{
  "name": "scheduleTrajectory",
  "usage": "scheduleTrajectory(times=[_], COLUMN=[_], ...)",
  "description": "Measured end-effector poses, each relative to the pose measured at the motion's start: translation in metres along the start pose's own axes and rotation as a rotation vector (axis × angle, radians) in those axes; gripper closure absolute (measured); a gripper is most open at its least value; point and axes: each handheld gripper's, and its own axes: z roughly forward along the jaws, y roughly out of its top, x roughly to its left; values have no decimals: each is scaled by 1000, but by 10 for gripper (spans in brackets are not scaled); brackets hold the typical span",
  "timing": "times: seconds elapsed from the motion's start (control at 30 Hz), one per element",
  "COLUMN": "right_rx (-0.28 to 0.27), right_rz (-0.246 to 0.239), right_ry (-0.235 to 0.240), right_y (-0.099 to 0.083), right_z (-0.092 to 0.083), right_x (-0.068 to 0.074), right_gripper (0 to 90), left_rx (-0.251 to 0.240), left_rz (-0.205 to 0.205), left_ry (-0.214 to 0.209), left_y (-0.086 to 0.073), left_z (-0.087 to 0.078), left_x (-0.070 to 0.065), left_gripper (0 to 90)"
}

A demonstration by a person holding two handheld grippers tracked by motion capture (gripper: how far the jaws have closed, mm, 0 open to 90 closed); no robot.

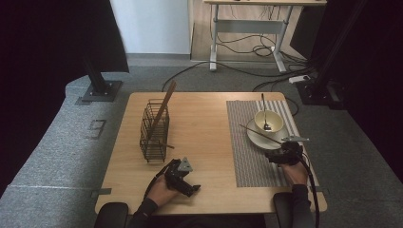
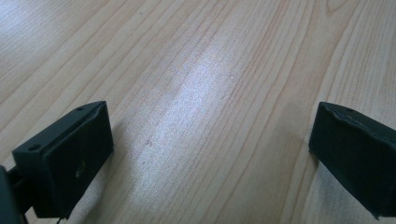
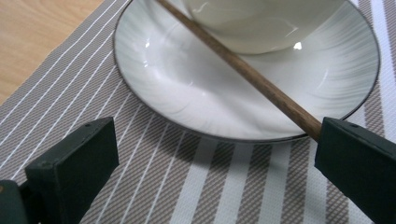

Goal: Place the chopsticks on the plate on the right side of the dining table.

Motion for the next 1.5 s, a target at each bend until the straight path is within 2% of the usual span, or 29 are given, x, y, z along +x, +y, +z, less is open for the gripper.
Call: scheduleTrajectory(times=[0.67,0.83,1.17,1.5], right_rx=[-19,-43,-32,-28], right_rz=[43,67,33,37], right_ry=[-33,-34,-73,-88], right_y=[8,9,9,8], right_z=[14,14,19,24], right_x=[-15,-19,-23,-26], right_gripper=[0,0,0,0], left_rx=[-1,1,1,1], left_rz=[-1,0,-1,-1], left_ry=[1,1,1,2], left_y=[0,0,0,1], left_z=[0,0,0,0], left_x=[0,0,0,0], left_gripper=[0,0,0,0])
